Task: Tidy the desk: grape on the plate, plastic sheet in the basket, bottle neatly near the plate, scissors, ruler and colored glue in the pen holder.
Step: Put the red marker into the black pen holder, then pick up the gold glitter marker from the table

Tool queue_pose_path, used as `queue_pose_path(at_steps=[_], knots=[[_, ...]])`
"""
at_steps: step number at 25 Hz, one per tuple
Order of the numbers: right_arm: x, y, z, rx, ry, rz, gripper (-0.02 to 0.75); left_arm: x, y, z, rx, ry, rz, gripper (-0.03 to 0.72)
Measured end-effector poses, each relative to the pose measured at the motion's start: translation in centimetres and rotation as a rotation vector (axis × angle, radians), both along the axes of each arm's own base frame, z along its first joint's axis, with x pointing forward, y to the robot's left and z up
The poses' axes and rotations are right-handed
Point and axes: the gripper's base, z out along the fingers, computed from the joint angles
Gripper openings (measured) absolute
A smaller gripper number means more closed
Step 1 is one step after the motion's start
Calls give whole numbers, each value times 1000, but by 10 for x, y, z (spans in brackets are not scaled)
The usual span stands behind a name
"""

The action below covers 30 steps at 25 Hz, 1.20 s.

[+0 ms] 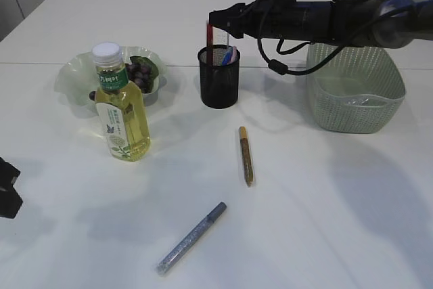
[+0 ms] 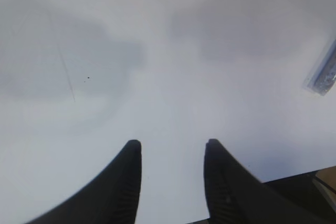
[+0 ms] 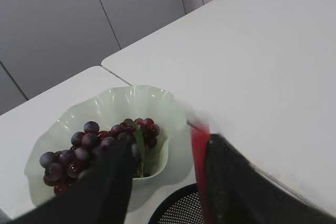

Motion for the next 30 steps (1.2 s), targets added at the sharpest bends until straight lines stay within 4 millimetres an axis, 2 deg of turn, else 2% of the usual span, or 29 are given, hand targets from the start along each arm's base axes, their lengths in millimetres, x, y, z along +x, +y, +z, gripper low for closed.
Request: queue_pose_path(at_steps=[4, 6, 9, 13, 16, 18, 22, 26, 30], knots=[[0, 0, 0, 16, 18, -4, 414, 0, 0, 0, 1, 4, -1, 290], [-2, -1, 10, 39, 43, -16, 417, -1, 0, 0, 2, 12, -2, 290], [-10, -4, 41, 25, 110, -50, 419, -2, 0, 0, 3, 18, -3, 290], [-37, -13, 89, -114, 253, -74, 419, -2, 0, 0, 3, 19, -3, 290], [-61, -20, 108, -179, 462, -115, 416, -2, 0, 0, 3, 19, -3, 290], [-74, -25, 110, -264, 602, -176, 397, -1, 0, 0, 2, 14, -2, 290], [-92, -18, 100, -444, 772, -264, 368, 0, 0, 0, 0, -1, 0, 290], [-107, 8, 93, -570, 834, -312, 354, 0, 0, 0, -1, -5, 1, 289], [-114, 40, 74, -654, 860, -373, 352, 0, 0, 0, -4, -4, 2, 289]])
